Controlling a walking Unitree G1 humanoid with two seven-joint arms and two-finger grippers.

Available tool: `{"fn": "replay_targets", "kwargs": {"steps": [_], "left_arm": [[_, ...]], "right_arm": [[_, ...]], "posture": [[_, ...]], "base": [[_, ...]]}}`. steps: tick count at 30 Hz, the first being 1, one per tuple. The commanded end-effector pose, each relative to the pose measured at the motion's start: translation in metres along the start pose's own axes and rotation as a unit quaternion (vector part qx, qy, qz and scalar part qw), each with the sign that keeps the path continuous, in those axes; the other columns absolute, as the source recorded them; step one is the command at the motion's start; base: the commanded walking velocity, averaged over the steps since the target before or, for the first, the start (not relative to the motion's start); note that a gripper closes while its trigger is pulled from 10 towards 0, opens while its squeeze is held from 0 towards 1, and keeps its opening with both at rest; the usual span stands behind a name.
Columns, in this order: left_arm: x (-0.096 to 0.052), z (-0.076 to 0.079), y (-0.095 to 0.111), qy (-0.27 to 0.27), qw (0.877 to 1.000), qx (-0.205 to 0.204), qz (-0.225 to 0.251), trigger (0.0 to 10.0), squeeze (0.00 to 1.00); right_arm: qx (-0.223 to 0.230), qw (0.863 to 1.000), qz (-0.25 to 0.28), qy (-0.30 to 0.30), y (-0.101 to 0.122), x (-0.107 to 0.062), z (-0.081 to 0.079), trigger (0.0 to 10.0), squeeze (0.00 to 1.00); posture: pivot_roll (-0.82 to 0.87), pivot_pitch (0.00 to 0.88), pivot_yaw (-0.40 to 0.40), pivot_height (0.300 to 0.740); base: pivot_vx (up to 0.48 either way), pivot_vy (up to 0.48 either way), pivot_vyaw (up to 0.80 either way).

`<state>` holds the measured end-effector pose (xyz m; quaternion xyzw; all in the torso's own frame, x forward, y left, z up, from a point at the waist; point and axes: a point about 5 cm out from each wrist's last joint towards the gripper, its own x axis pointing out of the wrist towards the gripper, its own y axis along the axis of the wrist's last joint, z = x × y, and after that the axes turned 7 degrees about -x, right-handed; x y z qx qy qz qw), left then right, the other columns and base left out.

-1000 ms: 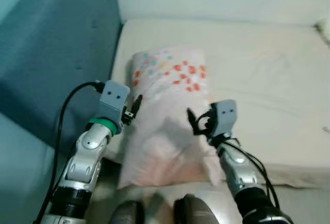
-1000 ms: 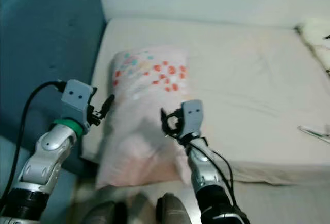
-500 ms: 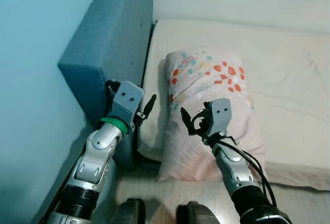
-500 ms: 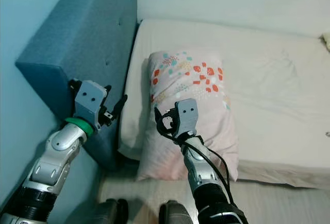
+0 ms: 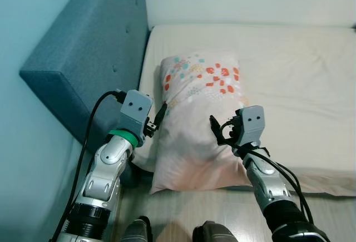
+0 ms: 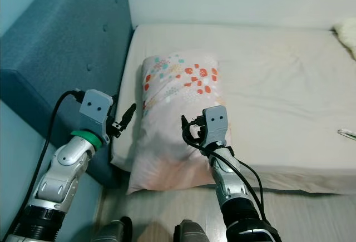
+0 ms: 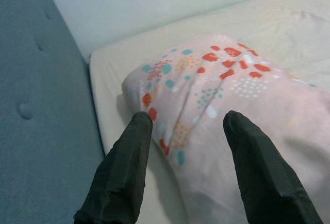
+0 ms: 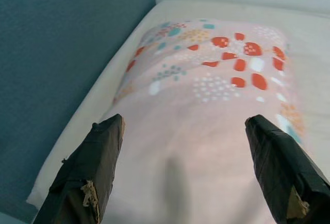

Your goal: Clean up the room

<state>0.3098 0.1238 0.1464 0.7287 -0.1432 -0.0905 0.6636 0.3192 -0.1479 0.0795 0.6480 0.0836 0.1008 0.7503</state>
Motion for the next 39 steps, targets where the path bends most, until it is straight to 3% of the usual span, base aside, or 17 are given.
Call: {"fn": "replay_targets", "kwargs": {"steps": [1, 11, 22, 39], "left_arm": [[-0.001, -0.004, -0.009, 0.014, 1.0, -0.001, -0.018, 10.0, 0.0], [0.001, 0.001, -0.012, 0.01, 1.0, -0.001, -0.024, 10.0, 0.0], [0.002, 0.002, -0.014, 0.011, 1.0, -0.005, -0.027, 10.0, 0.0], [0.001, 0.001, -0.014, 0.015, 1.0, -0.004, -0.027, 10.0, 0.0]], "right_arm": [[-0.018, 1.0, 0.012, -0.012, 0.004, 0.0, 0.002, 10.0, 0.0], [0.006, 0.998, 0.024, -0.064, 0.009, 0.0, 0.023, 10.0, 0.0], [-0.014, 0.994, 0.001, -0.107, -0.001, -0.005, 0.026, 10.0, 0.0], [-0.029, 0.994, 0.003, -0.109, 0.001, -0.003, 0.029, 10.0, 0.0]], "posture": [[0.01, 0.101, 0.06, 0.714], [0.0, 0.102, 0.056, 0.714], [0.0, 0.098, 0.06, 0.685], [0.0, 0.105, 0.059, 0.63]], "base": [[0.0, 0.0, 0.0], [0.0, 0.0, 0.0], [0.0, 0.0, 0.0], [0.0, 0.0, 0.0]]}}
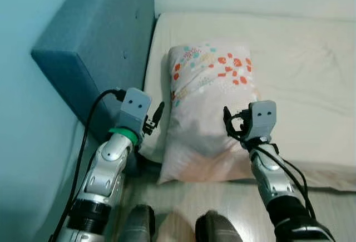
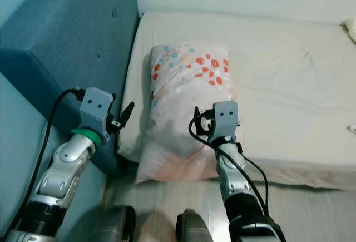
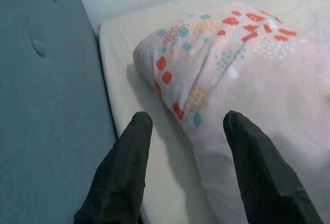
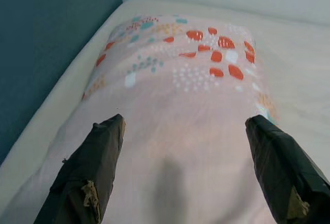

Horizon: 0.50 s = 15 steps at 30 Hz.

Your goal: Clean up the room

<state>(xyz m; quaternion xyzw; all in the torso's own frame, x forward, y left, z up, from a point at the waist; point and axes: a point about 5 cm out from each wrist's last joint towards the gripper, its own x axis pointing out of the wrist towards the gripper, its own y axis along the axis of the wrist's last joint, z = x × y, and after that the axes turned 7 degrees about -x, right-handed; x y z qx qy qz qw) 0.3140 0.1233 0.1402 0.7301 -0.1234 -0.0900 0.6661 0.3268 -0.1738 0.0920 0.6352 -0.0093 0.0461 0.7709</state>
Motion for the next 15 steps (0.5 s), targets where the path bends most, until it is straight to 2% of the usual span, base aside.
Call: {"fn": "replay_targets", "kwargs": {"steps": [1, 15], "left_arm": [[-0.0028, 0.0006, -0.0071, 0.001, 1.0, -0.001, -0.013, 10.0, 0.0], [-0.004, 0.0006, -0.0084, 0.002, 1.0, -0.001, -0.016, 10.0, 0.0]], "right_arm": [[-0.004, 1.0, -0.013, -0.002, -0.0071, -0.0038, 0.0008, 10.0, 0.0], [-0.009, 1.0, -0.014, 0.006, -0.0074, -0.0024, 0.0005, 10.0, 0.0]], "posture": [[0.0, 0.106, 0.06, 0.625], [0.01, 0.114, 0.061, 0.57]], "base": [[0.0, 0.0, 0.0], [0.0, 0.0, 0.0]]}}
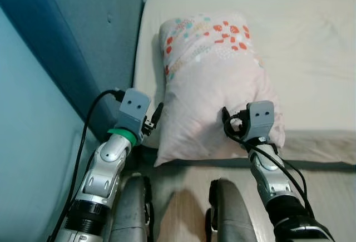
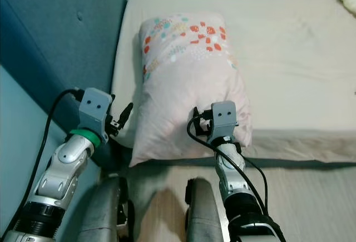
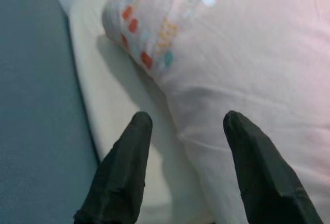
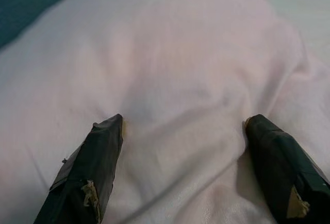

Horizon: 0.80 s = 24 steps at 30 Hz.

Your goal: Clean up the room

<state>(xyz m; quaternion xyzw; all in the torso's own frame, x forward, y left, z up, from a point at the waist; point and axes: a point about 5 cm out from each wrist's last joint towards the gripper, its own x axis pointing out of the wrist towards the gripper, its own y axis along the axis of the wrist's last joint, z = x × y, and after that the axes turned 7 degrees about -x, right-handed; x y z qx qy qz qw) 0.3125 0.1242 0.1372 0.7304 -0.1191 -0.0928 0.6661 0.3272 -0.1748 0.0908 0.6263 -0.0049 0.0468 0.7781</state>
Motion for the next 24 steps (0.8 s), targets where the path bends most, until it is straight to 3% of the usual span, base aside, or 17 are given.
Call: {"fn": "replay_targets", "kwargs": {"steps": [1, 5, 7, 8, 10, 12, 14, 15, 17, 19, 20, 22, 24], "left_arm": [[-0.002, 0.001, -0.005, 0.001, 1.0, -0.001, -0.011, 10.0, 0.0], [-0.003, 0.0, -0.006, 0.002, 1.0, -0.001, -0.012, 10.0, 0.0], [-0.003, 0.001, -0.007, 0.001, 1.0, -0.01, -0.016, 10.0, 0.0], [-0.003, 0.001, -0.007, 0.001, 1.0, -0.01, -0.016, 10.0, 0.0], [0.0, 0.001, -0.007, 0.006, 0.999, -0.043, -0.027, 10.0, 0.0], [0.002, 0.001, -0.008, 0.009, 0.997, -0.061, -0.035, 10.0, 0.0], [0.011, 0.002, -0.011, 0.026, 0.993, -0.095, -0.061, 10.0, 0.0], [0.018, 0.0, -0.01, 0.044, 0.99, -0.119, -0.068, 10.0, 0.0], [0.022, -0.002, -0.009, 0.055, 0.987, -0.134, -0.072, 10.0, 0.0], [0.029, -0.009, -0.008, 0.071, 0.974, -0.198, -0.087, 10.0, 0.0], [0.029, -0.009, -0.008, 0.071, 0.974, -0.198, -0.087, 10.0, 0.0], [0.032, -0.013, -0.012, 0.064, 0.955, -0.265, -0.114, 10.0, 0.0], [0.031, -0.015, -0.014, 0.06, 0.949, -0.283, -0.123, 10.0, 0.0]], "right_arm": [[0.003, 1.0, -0.012, 0.002, -0.006, -0.003, 0.0, 10.0, 0.0], [-0.008, 1.0, -0.004, 0.017, -0.004, -0.002, -0.002, 10.0, 0.0], [-0.073, 0.995, 0.029, 0.059, 0.005, 0.0, -0.006, 10.0, 0.0], [-0.073, 0.995, 0.029, 0.059, 0.005, 0.0, -0.006, 10.0, 0.0], [-0.134, 0.987, 0.057, 0.068, 0.017, 0.007, 0.001, 10.0, 0.0], [-0.153, 0.984, 0.064, 0.063, 0.022, 0.011, 0.006, 10.0, 0.0], [-0.165, 0.985, 0.033, 0.039, 0.022, 0.019, 0.024, 10.0, 0.0], [-0.177, 0.983, -0.013, 0.036, 0.011, 0.019, 0.032, 10.0, 0.0], [-0.186, 0.981, -0.044, 0.035, 0.003, 0.017, 0.037, 10.0, 0.0], [-0.199, 0.971, -0.124, 0.045, -0.027, 0.002, 0.045, 10.0, 0.0], [-0.199, 0.971, -0.124, 0.045, -0.027, 0.002, 0.045, 10.0, 0.0], [-0.196, 0.964, -0.171, 0.05, -0.048, -0.015, 0.05, 10.0, 0.0], [-0.193, 0.964, -0.172, 0.053, -0.051, -0.019, 0.05, 10.0, 0.0]], "posture": [[0.01, 0.114, 0.061, 0.57], [0.01, 0.114, 0.064, 0.555], [0.01, 0.115, 0.068, 0.55], [0.01, 0.115, 0.068, 0.55], [0.0, 0.118, 0.07, 0.55], [0.0, 0.119, 0.07, 0.55], [-0.01, 0.124, 0.072, 0.55], [-0.01, 0.128, 0.071, 0.55], [-0.01, 0.128, 0.071, 0.55], [-0.01, 0.143, 0.08, 0.55], [-0.01, 0.143, 0.08, 0.55], [-0.01, 0.15, 0.087, 0.55], [-0.01, 0.152, 0.089, 0.55]], "base": [[0.0, 0.0, 0.0], [0.0, 0.0, 0.0], [0.0, 0.0, 0.0], [0.0, 0.0, 0.0], [0.0, 0.0, 0.0], [0.0, 0.0, 0.0], [0.0, 0.0, 0.0], [0.0, 0.0, 0.0], [0.0, 0.0, 0.0], [0.0, 0.0, 0.0], [0.0, 0.0, 0.0], [0.0, 0.0, 0.0], [0.0, 0.0, 0.0]]}}
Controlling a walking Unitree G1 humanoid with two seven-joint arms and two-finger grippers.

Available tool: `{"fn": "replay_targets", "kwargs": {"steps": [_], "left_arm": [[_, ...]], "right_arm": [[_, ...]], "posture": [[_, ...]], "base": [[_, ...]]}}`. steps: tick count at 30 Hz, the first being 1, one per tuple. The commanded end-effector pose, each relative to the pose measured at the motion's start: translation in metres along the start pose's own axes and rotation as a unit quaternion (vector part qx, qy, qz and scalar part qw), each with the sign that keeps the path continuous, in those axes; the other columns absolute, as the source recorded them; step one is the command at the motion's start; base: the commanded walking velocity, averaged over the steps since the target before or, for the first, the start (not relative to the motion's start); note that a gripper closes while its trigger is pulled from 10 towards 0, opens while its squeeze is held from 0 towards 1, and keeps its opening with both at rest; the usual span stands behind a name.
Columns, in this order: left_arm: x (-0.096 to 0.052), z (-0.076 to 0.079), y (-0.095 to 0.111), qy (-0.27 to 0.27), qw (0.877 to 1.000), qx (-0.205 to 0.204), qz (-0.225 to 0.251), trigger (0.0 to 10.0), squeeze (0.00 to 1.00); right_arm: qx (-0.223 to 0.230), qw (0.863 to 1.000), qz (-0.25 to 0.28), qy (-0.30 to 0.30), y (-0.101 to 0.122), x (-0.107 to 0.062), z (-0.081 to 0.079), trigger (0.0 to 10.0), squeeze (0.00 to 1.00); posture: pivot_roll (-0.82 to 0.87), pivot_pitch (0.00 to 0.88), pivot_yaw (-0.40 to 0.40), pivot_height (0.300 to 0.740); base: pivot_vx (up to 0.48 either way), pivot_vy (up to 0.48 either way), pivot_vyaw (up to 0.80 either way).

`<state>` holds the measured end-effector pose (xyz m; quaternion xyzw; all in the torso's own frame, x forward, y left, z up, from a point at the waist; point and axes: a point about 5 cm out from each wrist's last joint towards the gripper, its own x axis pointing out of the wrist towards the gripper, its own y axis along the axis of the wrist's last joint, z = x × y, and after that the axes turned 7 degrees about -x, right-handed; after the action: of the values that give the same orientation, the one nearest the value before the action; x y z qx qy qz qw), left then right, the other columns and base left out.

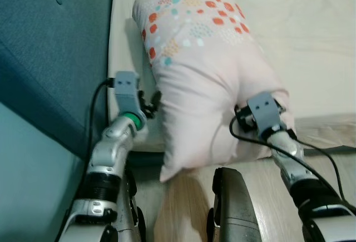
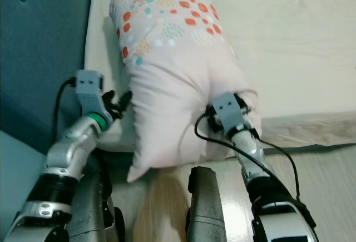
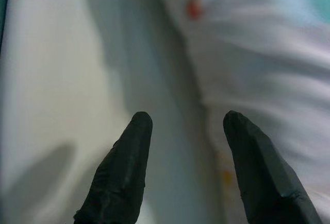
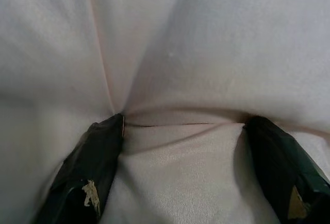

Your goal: Clean up the room

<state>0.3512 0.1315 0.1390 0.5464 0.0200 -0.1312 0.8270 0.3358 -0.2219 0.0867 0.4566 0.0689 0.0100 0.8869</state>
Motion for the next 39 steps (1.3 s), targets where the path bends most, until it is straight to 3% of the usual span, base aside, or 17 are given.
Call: {"fn": "replay_targets", "kwargs": {"steps": [1, 5, 7, 8, 9, 10, 12, 17, 18, 19, 20, 28, 32, 34, 36, 38, 39], "left_arm": [[-0.003, -0.009, -0.02, -0.01, 0.996, -0.047, -0.07, 10.0, 0.0], [-0.005, -0.013, -0.024, -0.017, 0.994, -0.061, -0.093, 10.0, 0.0], [-0.012, -0.011, -0.026, -0.054, 0.981, -0.142, -0.122, 10.0, 0.0], [-0.012, -0.011, -0.026, -0.054, 0.981, -0.142, -0.122, 10.0, 0.0], [-0.014, -0.009, -0.021, -0.069, 0.976, -0.173, -0.113, 10.0, 0.0], [-0.014, -0.009, -0.021, -0.069, 0.976, -0.173, -0.113, 10.0, 0.0], [-0.024, -0.011, -0.001, -0.106, 0.967, -0.222, -0.063, 10.0, 0.0], [-0.035, -0.014, 0.009, -0.133, 0.963, -0.232, -0.039, 10.0, 0.0], [-0.039, -0.011, 0.009, -0.142, 0.962, -0.231, -0.039, 10.0, 0.13], [-0.039, -0.011, 0.009, -0.142, 0.962, -0.231, -0.039, 10.0, 0.13], [-0.04, -0.006, 0.008, -0.152, 0.96, -0.23, -0.039, 10.0, 1.0], [-0.032, 0.014, -0.002, -0.168, 0.964, -0.196, -0.062, 10.0, 1.0], [-0.023, 0.042, -0.013, -0.189, 0.96, -0.18, -0.096, 10.0, 1.0], [-0.023, 0.042, -0.013, -0.189, 0.96, -0.18, -0.096, 10.0, 1.0], [-0.023, 0.057, -0.018, -0.204, 0.957, -0.175, -0.107, 10.0, 1.0], [-0.023, 0.057, -0.018, -0.204, 0.957, -0.175, -0.107, 10.0, 1.0], [-0.023, 0.065, -0.021, -0.212, 0.955, -0.172, -0.114, 10.0, 1.0]], "right_arm": [[0.025, 0.997, -0.075, 0.026, -0.037, -0.019, -0.013, 10.0, 0.0], [0.039, 0.997, -0.062, 0.023, -0.035, -0.02, -0.014, 10.0, 0.0], [0.051, 0.998, -0.043, 0.014, -0.027, -0.015, -0.014, 10.0, 0.0], [0.051, 0.998, -0.043, 0.014, -0.027, -0.015, -0.014, 10.0, 0.0], [0.05, 0.998, -0.042, 0.011, -0.025, -0.012, -0.014, 10.0, 0.0], [0.05, 0.998, -0.042, 0.011, -0.025, -0.012, -0.014, 10.0, 0.0], [0.039, 0.997, -0.061, -0.012, -0.029, -0.012, -0.008, 10.0, 0.0], [0.023, 0.994, -0.095, -0.049, -0.042, -0.02, 0.004, 10.0, 0.0], [0.017, 0.991, -0.116, -0.067, -0.053, -0.028, 0.011, 10.0, 0.0], [0.017, 0.991, -0.116, -0.067, -0.053, -0.028, 0.011, 10.0, 0.0], [0.018, 0.987, -0.134, -0.083, -0.063, -0.036, 0.017, 10.0, 0.0], [0.029, 0.984, -0.144, -0.101, -0.073, -0.046, 0.025, 10.0, 0.0], [0.029, 0.984, -0.138, -0.11, -0.067, -0.04, 0.028, 10.0, 0.0], [0.029, 0.984, -0.138, -0.11, -0.067, -0.04, 0.028, 10.0, 0.0], [0.028, 0.984, -0.135, -0.114, -0.065, -0.038, 0.029, 10.0, 0.0], [0.028, 0.984, -0.135, -0.114, -0.065, -0.038, 0.029, 10.0, 0.0], [0.028, 0.984, -0.133, -0.115, -0.064, -0.037, 0.029, 10.0, 0.0]], "posture": [[-0.02, 0.16, 0.099, 0.55], [-0.02, 0.161, 0.1, 0.55], [-0.01, 0.166, 0.104, 0.55], [-0.01, 0.166, 0.104, 0.55], [0.0, 0.166, 0.101, 0.55], [0.0, 0.166, 0.101, 0.55], [0.01, 0.164, 0.094, 0.55], [0.01, 0.167, 0.091, 0.55], [0.0, 0.167, 0.092, 0.55], [0.0, 0.167, 0.092, 0.55], [0.0, 0.166, 0.094, 0.55], [-0.02, 0.161, 0.098, 0.55], [-0.02, 0.159, 0.098, 0.55], [-0.02, 0.159, 0.098, 0.55], [-0.02, 0.159, 0.099, 0.55], [-0.02, 0.159, 0.099, 0.55], [-0.02, 0.159, 0.099, 0.55]], "base": [[0.0, 0.0, 0.0], [0.0, 0.0, 0.0], [0.0, 0.0, 0.0], [0.0, 0.0, 0.0], [0.0, 0.0, 0.0], [0.0, 0.0, 0.0], [0.0, 0.0, 0.0], [0.0, 0.0, 0.0], [0.0, 0.0, 0.0], [0.0, 0.0, 0.0], [0.0, 0.0, 0.0], [0.0, 0.0, 0.0], [0.0, 0.0, 0.0], [0.0, 0.0, 0.0], [0.0, 0.0, 0.0], [0.0, 0.0, 0.0], [0.0, 0.0, 0.0]]}}
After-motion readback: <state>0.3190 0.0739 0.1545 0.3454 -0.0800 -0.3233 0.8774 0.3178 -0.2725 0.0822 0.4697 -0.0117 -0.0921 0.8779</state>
